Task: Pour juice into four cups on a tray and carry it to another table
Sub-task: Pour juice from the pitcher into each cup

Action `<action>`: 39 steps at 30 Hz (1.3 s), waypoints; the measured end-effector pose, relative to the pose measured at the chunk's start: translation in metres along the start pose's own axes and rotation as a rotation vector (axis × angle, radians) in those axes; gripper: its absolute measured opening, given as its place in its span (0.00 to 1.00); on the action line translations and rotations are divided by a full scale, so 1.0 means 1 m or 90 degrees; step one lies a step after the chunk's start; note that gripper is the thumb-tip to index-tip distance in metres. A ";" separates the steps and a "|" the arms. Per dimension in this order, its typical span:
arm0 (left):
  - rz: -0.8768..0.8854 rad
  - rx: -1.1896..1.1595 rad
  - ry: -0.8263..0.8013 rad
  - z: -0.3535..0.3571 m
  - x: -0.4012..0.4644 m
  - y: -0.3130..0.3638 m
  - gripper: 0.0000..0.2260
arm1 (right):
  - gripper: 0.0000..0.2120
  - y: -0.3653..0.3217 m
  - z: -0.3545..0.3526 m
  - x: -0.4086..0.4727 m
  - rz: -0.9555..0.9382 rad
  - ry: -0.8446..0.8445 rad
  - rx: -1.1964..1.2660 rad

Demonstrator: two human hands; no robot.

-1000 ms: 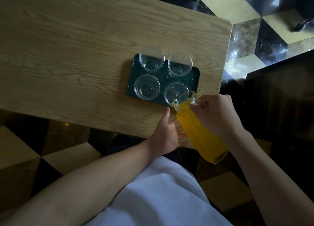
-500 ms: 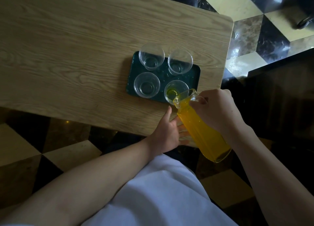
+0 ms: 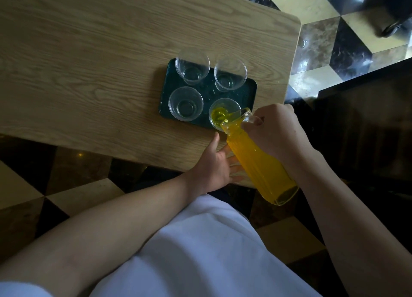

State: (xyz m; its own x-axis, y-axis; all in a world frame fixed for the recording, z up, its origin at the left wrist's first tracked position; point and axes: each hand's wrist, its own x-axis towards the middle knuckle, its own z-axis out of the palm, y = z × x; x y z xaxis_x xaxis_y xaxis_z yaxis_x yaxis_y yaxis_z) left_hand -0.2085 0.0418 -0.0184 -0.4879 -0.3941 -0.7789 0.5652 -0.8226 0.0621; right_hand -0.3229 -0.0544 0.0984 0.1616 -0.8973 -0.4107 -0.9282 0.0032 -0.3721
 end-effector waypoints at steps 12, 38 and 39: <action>0.006 -0.003 0.005 0.000 0.000 0.000 0.35 | 0.19 -0.004 -0.002 0.003 0.016 -0.017 -0.012; 0.018 -0.002 0.046 0.000 -0.004 0.006 0.34 | 0.19 -0.017 -0.002 0.006 0.035 -0.028 -0.017; 0.018 -0.002 0.049 -0.001 -0.004 0.006 0.34 | 0.19 -0.017 -0.002 0.006 0.038 -0.030 -0.018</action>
State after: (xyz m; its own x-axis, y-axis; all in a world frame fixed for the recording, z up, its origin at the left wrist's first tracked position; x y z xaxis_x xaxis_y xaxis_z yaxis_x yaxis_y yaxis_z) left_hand -0.2025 0.0384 -0.0152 -0.4193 -0.3844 -0.8225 0.5803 -0.8102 0.0828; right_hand -0.3066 -0.0608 0.1039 0.1204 -0.8738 -0.4711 -0.9457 0.0434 -0.3222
